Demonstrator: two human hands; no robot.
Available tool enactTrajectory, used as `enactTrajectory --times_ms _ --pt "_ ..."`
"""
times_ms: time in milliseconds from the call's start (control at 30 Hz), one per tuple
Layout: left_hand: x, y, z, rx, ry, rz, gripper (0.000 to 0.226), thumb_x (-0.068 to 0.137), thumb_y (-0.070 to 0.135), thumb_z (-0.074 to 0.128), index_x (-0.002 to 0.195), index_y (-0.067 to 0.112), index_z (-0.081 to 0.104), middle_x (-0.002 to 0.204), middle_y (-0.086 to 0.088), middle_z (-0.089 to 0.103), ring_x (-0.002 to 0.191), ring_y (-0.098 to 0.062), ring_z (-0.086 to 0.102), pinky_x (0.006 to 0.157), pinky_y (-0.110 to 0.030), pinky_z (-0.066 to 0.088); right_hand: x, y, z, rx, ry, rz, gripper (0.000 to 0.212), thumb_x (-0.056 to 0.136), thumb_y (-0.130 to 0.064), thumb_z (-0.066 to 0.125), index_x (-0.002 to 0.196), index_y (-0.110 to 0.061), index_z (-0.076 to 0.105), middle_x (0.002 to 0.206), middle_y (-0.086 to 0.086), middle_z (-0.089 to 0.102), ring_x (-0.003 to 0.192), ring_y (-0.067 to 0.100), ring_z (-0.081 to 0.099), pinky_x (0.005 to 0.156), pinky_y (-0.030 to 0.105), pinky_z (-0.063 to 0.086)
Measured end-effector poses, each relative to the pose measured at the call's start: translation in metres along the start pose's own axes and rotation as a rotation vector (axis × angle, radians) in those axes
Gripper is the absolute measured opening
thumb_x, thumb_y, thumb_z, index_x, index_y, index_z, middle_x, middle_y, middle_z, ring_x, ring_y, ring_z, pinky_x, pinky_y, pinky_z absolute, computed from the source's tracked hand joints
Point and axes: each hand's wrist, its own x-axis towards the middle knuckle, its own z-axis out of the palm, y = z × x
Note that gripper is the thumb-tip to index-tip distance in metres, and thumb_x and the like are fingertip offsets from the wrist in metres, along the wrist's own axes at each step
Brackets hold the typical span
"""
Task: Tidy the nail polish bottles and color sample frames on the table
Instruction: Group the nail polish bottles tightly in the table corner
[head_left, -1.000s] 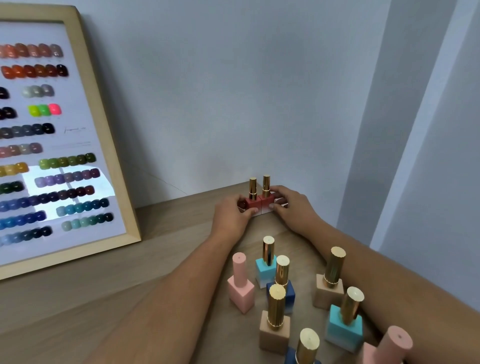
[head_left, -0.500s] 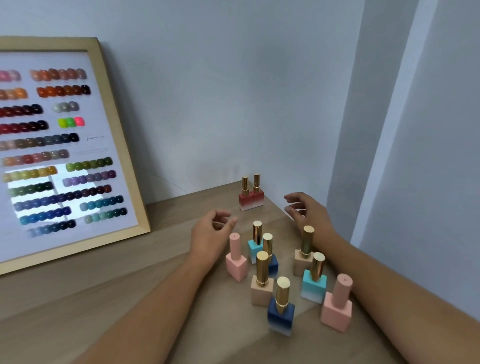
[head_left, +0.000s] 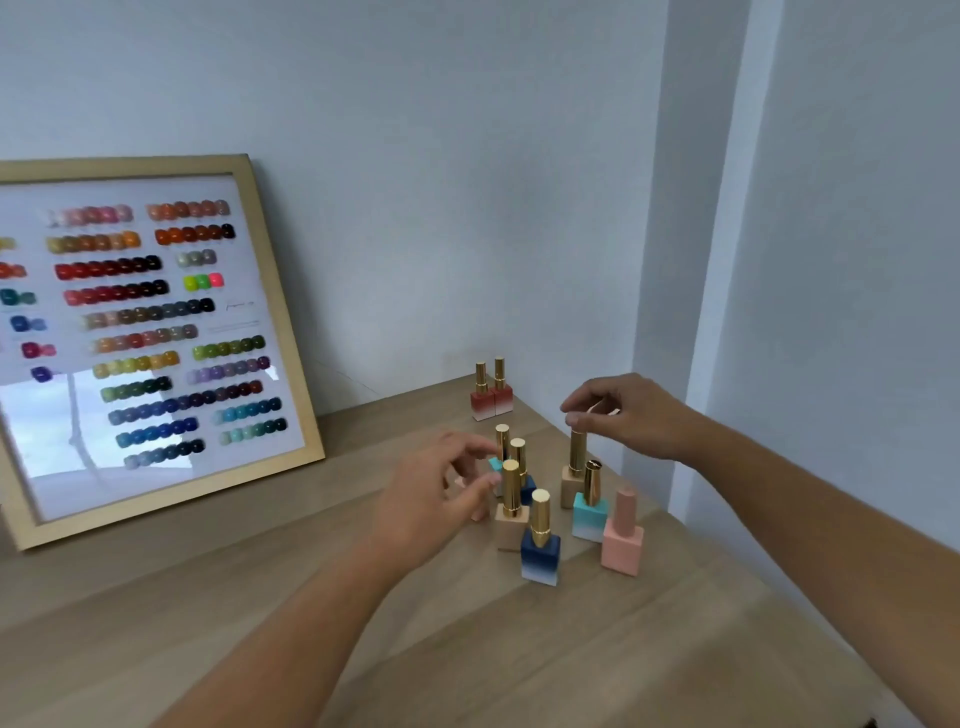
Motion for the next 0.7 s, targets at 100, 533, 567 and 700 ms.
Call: enactTrajectory --times_ms 100,533,567,700 --pt "0.005 0.009 0.003 0.050 -0.098 0.011 0.026 0.083 0.030 0.064 0.108 0.036 0.060 0.085 0.020 0.054 0.078 0.003 0.051 0.069 -0.002 0.035 -0.004 -0.006 0.005 -0.105 -0.071 0.016 0.022 0.084 -0.032 0.064 0.103 -0.021 0.066 0.098 -0.004 0.066 0.090 0.010 0.061 0.075 0.018 0.047" --pt "0.035 0.016 -0.027 -0.103 -0.101 -0.052 0.017 0.081 0.017 0.067 0.091 0.030 0.063 0.084 0.009 0.065 0.080 -0.006 0.062 0.072 -0.014 0.049 0.014 -0.009 -0.001 -0.079 0.039 0.011 0.012 0.082 -0.015 0.067 0.091 -0.022 0.070 0.081 -0.008 0.067 0.077 -0.002 0.061 0.065 0.005 0.041" --pt "0.041 0.017 -0.035 -0.121 -0.075 -0.053 0.017 0.081 0.018 0.068 0.089 0.032 0.063 0.084 0.011 0.066 0.082 -0.005 0.062 0.075 -0.016 0.049 0.019 -0.011 -0.006 -0.065 0.060 0.000 0.012 0.082 -0.014 0.067 0.090 -0.022 0.070 0.081 -0.009 0.067 0.077 -0.002 0.061 0.063 0.003 0.042" --pt "0.073 0.015 -0.055 -0.188 0.039 -0.042 0.016 0.081 0.017 0.068 0.090 0.030 0.066 0.086 0.010 0.069 0.083 -0.001 0.064 0.079 -0.015 0.049 0.046 -0.015 -0.017 -0.013 0.137 -0.034 0.013 0.082 -0.011 0.066 0.091 -0.020 0.070 0.082 -0.009 0.066 0.077 -0.002 0.060 0.064 0.004 0.043"
